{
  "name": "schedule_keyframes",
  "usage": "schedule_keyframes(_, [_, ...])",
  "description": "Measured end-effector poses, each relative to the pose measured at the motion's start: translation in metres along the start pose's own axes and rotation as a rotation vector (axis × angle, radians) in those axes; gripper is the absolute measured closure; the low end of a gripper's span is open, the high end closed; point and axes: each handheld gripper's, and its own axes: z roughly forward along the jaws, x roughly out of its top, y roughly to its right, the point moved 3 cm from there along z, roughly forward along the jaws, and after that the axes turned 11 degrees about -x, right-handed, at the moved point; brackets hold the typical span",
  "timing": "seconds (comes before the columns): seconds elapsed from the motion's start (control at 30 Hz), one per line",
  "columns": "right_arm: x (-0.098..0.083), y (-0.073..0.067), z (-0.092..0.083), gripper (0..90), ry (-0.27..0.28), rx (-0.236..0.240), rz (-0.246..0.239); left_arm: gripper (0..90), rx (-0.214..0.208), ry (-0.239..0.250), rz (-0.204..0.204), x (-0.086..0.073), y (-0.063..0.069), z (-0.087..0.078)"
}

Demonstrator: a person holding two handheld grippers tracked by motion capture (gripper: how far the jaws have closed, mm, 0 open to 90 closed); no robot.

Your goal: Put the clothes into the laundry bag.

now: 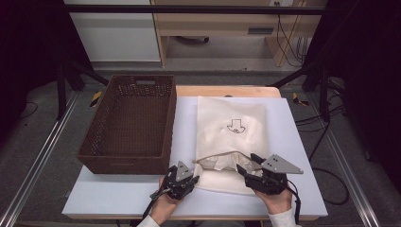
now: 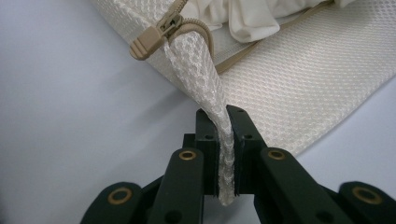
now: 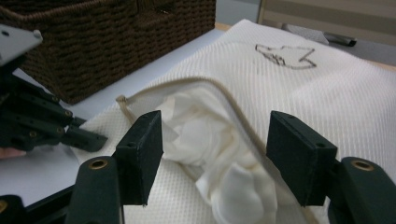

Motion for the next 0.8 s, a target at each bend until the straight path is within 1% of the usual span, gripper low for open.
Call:
schedule_keyframes(0.07, [-0.008, -0.002, -0.001, 41.6, -0.025, -0.003, -0.005, 82.6, 0.0, 0.0, 0.001, 0.0, 0.0, 0.0])
schedule_keyframes(0.13, [-0.017, -0.001, 0.002, 43.7, -0.057, -0.006, 0.007, 82.6, 0.004, -0.001, 0.003, 0.0, 0.001, 0.0])
schedule_keyframes(0.23, [-0.03, 0.001, 0.012, 47.6, -0.115, -0.011, 0.028, 82.5, 0.004, 0.001, 0.006, 0.0, 0.001, 0.0])
schedule_keyframes(0.3, [-0.034, 0.002, 0.018, 51.6, -0.137, -0.026, 0.035, 82.4, 0.004, -0.001, 0.004, 0.0, 0.0, 0.0])
schedule_keyframes(0.33, [-0.037, 0.003, 0.023, 55.8, -0.15, -0.037, 0.035, 82.4, 0.003, -0.002, 0.003, 0.0, 0.0, 0.0])
schedule_keyframes(0.4, [-0.039, 0.005, 0.03, 67.1, -0.178, -0.06, 0.035, 82.4, 0.002, -0.001, 0.002, 0.0, 0.0, 0.0])
schedule_keyframes(0.43, [-0.039, 0.005, 0.033, 72.5, -0.19, -0.059, 0.043, 82.4, 0.003, -0.002, 0.003, 0.0, 0.0, 0.0])
schedule_keyframes(0.47, [-0.038, 0.005, 0.037, 75.2, -0.198, -0.047, 0.05, 82.4, 0.002, -0.002, 0.003, 0.0, 0.0, 0.0])
schedule_keyframes(0.53, [-0.035, 0.001, 0.045, 78.9, -0.212, -0.05, 0.027, 82.5, 0.002, -0.002, 0.003, 0.0, 0.0, 0.0])
schedule_keyframes(0.6, [-0.031, -0.005, 0.058, 80.1, -0.232, -0.058, 0.01, 82.7, 0.0, -0.001, 0.002, 0.0, 0.0, 0.0])
schedule_keyframes(0.63, [-0.029, -0.008, 0.065, 80.5, -0.24, -0.063, -0.005, 82.9, 0.001, -0.002, 0.004, 0.0, 0.001, 0.0])
schedule_keyframes(0.67, [-0.028, -0.009, 0.072, 80.9, -0.237, -0.07, -0.024, 83.1, 0.002, -0.004, 0.006, 0.0, 0.001, 0.0])
schedule_keyframes(0.73, [-0.024, -0.009, 0.085, 81.3, -0.244, -0.084, -0.003, 83.4, -0.001, -0.006, 0.006, 0.0, 0.0, 0.0])
schedule_keyframes(0.77, [-0.022, -0.009, 0.089, 81.5, -0.245, -0.091, 0.018, 83.4, -0.003, -0.004, 0.005, 0.0, 0.0, 0.0])
schedule_keyframes(0.8, [-0.02, -0.005, 0.096, 81.6, -0.237, -0.105, 0.026, 83.5, -0.004, -0.004, 0.006, 0.0, 0.0, 0.0])
